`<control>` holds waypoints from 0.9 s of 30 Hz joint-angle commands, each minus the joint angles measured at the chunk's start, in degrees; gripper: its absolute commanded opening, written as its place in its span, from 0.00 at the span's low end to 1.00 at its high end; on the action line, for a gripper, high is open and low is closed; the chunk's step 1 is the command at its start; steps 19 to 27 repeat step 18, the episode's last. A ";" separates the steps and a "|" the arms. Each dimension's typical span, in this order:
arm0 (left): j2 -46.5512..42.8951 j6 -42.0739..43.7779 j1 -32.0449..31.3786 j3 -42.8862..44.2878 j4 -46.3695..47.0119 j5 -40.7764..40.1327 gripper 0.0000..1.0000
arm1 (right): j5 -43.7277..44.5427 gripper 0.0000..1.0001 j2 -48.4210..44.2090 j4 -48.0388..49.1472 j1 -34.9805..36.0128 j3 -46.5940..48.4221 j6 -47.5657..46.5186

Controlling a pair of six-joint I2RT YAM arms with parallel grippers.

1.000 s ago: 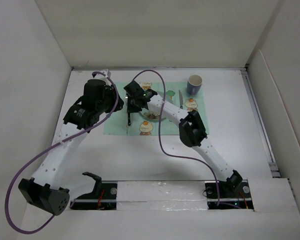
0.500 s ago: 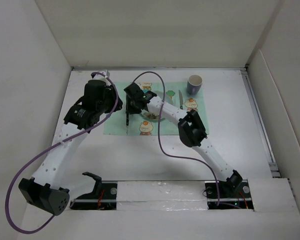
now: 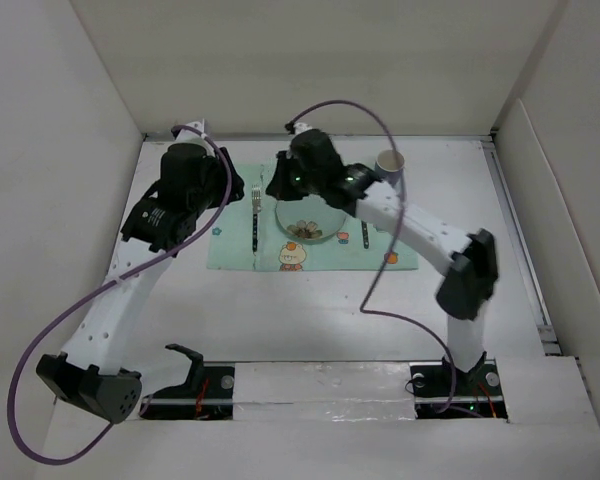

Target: Set the dinner table for one person

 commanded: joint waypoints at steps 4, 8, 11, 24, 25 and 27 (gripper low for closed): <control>1.48 -1.89 -0.30 8.06 3.47 -3.55 0.45 | 8.14 0.00 -37.37 11.94 -4.13 -23.87 -7.08; -1.50 -3.37 0.31 10.35 1.37 -13.91 0.48 | 16.32 0.39 -59.18 9.93 -12.73 -38.73 -5.43; -7.03 -3.56 0.31 5.18 2.32 -18.32 0.52 | 18.89 0.54 -68.26 3.25 -22.31 -41.65 -4.01; -9.34 -7.85 0.31 -1.25 2.07 -17.62 0.53 | 11.86 0.62 -70.46 -1.25 -31.47 -50.44 -0.24; -9.34 -7.85 0.31 -1.25 2.07 -17.62 0.53 | 11.86 0.62 -70.46 -1.25 -31.47 -50.44 -0.24; -9.34 -7.85 0.31 -1.25 2.07 -17.62 0.53 | 11.86 0.62 -70.46 -1.25 -31.47 -50.44 -0.24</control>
